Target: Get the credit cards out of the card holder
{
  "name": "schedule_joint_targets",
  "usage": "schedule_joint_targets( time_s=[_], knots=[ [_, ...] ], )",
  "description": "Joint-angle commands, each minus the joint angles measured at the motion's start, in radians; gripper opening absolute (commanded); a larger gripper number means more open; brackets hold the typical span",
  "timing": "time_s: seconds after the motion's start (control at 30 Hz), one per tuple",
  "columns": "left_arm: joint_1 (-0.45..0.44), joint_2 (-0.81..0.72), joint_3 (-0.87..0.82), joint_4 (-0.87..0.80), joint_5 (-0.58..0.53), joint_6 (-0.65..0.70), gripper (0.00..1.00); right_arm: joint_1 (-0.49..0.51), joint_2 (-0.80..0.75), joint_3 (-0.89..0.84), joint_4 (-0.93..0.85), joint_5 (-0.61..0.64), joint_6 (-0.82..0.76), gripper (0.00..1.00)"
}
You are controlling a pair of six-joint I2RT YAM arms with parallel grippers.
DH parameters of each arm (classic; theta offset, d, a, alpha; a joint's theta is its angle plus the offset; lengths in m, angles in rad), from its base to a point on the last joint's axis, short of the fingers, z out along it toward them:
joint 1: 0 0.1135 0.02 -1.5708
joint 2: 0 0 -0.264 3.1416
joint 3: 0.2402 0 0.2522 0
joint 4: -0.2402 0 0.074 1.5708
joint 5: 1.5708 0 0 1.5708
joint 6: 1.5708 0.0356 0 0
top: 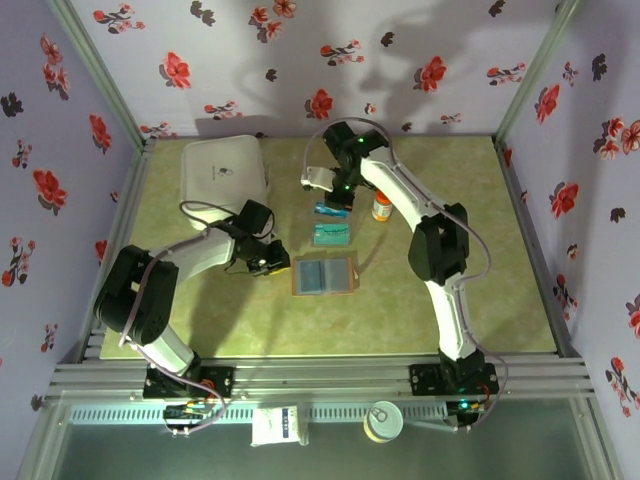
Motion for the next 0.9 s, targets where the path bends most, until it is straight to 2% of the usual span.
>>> schedule_joint_targets(
  time_s=[0.0, 0.77, 0.87],
  knots=[
    [0.015, -0.014, -0.008, -0.005, -0.001, 0.003, 0.16, -0.012, 0.047, 0.073, -0.096, -0.034, -0.042, 0.00],
    [0.040, 0.028, 0.001, -0.005, 0.019, 0.017, 0.16, -0.026, 0.183, 0.144, -0.169, -0.111, -0.082, 0.00],
    [0.040, 0.029, 0.002, -0.006, 0.020, 0.016, 0.16, -0.026, 0.187, 0.148, -0.153, -0.091, -0.068, 0.08]
  ],
)
